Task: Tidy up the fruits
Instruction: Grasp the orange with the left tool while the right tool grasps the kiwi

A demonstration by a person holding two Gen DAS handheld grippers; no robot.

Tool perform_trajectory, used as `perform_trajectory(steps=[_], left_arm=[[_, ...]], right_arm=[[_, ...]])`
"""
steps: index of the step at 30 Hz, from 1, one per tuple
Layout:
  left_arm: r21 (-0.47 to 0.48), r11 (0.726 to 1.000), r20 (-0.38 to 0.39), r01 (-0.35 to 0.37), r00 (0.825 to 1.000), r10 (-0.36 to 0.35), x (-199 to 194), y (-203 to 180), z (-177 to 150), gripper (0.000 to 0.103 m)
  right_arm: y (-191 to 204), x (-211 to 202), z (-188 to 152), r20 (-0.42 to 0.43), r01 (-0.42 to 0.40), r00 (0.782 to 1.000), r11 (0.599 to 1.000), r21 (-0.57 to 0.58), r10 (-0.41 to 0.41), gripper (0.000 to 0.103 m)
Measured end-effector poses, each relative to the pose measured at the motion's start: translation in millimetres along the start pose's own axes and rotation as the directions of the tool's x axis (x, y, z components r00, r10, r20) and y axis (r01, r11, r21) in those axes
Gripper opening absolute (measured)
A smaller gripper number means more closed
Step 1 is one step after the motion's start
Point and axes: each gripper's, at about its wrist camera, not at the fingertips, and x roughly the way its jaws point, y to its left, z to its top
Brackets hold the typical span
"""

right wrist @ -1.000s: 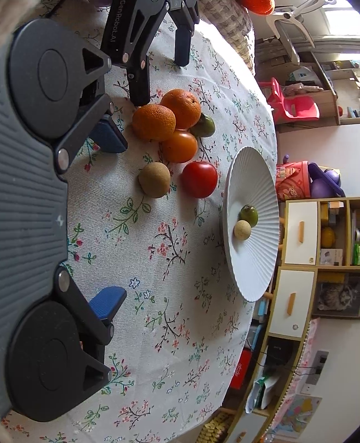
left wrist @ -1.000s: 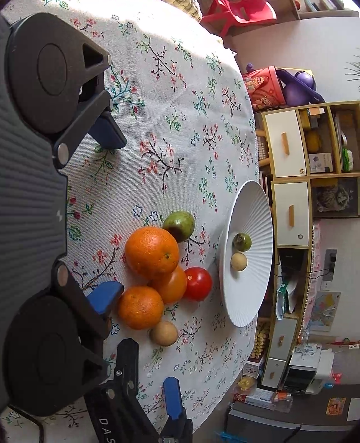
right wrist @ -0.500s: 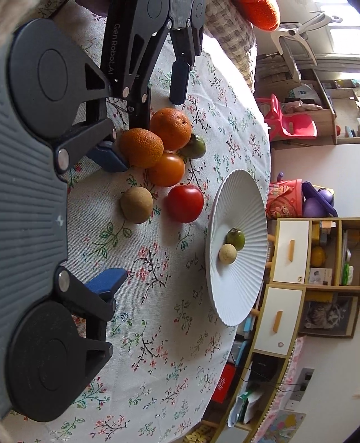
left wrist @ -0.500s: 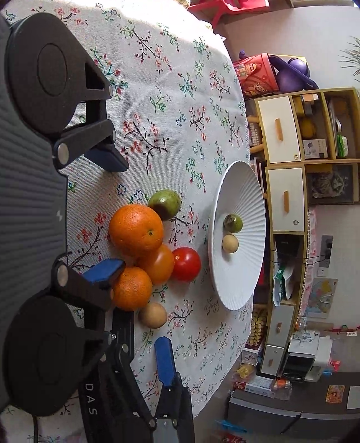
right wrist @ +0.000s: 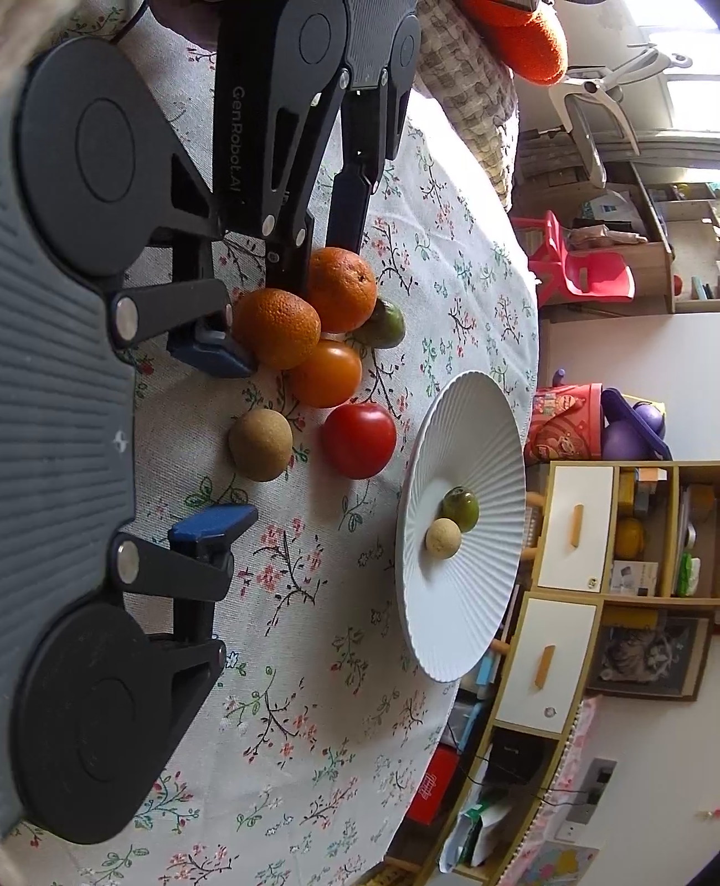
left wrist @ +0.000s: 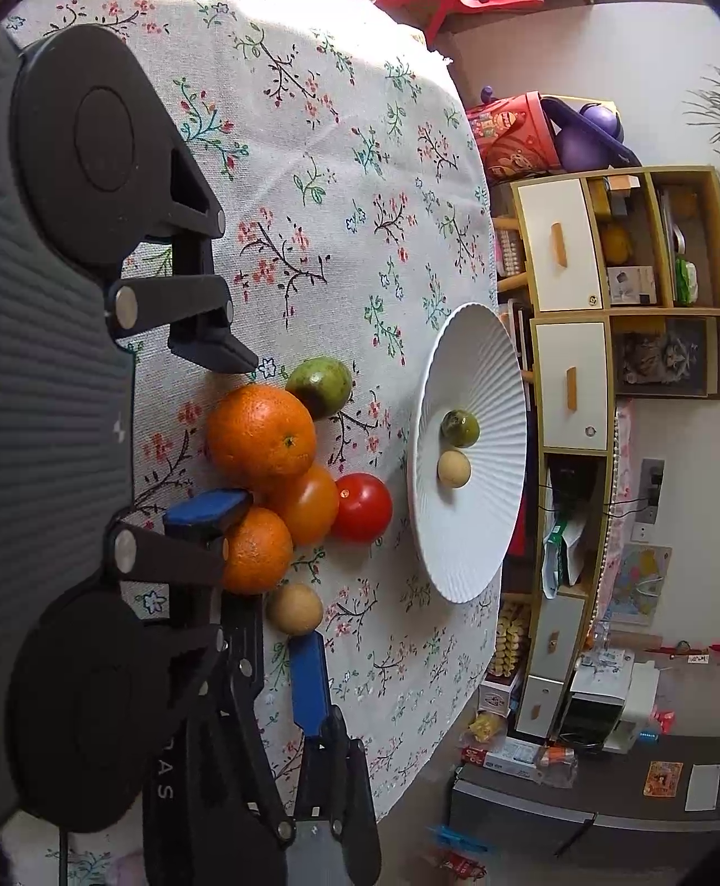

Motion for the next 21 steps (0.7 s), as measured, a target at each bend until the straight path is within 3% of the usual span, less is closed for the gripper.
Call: perform_trajectory(steps=[14, 21], left_arm=[[-0.007, 1.0, -0.009, 0.006, 1.0, -0.006, -0.6, -0.9, 1.4, 0.026], [-0.009, 1.0, -0.019, 0.006, 1.0, -0.006, -1.2, -1.2, 2.6, 0.025]], right_arm=[[-1.1, 1.1, 3.1, 0.005, 0.005, 1.0, 1.0, 0.012, -0.005, 0.026], [-1.0, 1.1, 3.8, 0.0, 0.005, 1.0, 1.0, 0.01, -0.005, 0.025]])
